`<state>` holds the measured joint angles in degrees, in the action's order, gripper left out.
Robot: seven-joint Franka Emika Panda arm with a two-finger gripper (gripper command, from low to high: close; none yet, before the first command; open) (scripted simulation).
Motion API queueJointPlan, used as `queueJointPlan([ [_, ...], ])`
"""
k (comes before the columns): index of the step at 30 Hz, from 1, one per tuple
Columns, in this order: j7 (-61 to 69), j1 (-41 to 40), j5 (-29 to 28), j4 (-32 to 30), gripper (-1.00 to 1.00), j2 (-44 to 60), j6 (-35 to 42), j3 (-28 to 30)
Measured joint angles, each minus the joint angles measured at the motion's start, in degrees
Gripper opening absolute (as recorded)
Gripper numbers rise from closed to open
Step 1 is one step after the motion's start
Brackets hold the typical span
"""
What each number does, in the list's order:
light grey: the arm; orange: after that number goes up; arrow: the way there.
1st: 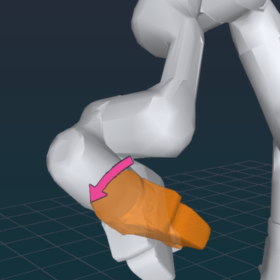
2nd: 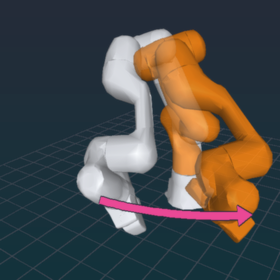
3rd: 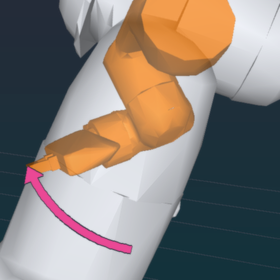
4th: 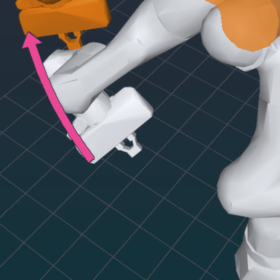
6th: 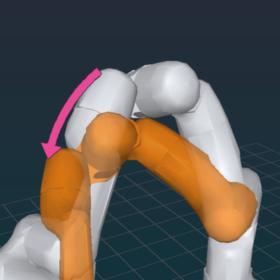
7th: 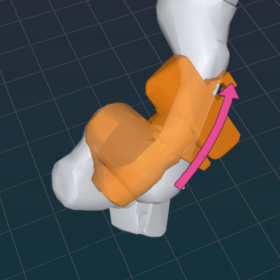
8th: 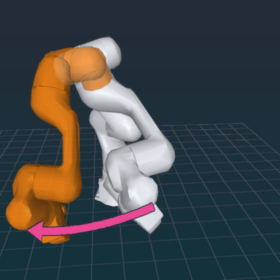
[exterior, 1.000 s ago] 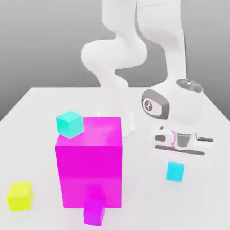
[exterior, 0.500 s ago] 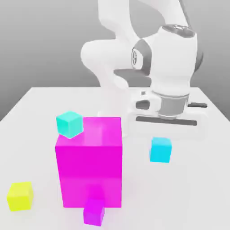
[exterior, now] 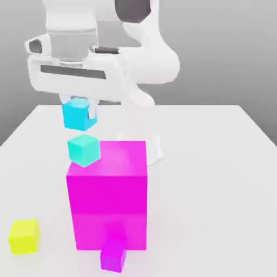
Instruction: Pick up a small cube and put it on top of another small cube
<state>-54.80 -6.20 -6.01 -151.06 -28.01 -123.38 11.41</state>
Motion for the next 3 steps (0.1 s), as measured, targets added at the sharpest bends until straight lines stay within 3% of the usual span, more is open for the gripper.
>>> queueJointPlan([
  [3,0.00,0.00,0.00,0.00,1.00,0.00,0.00,0.00],
])
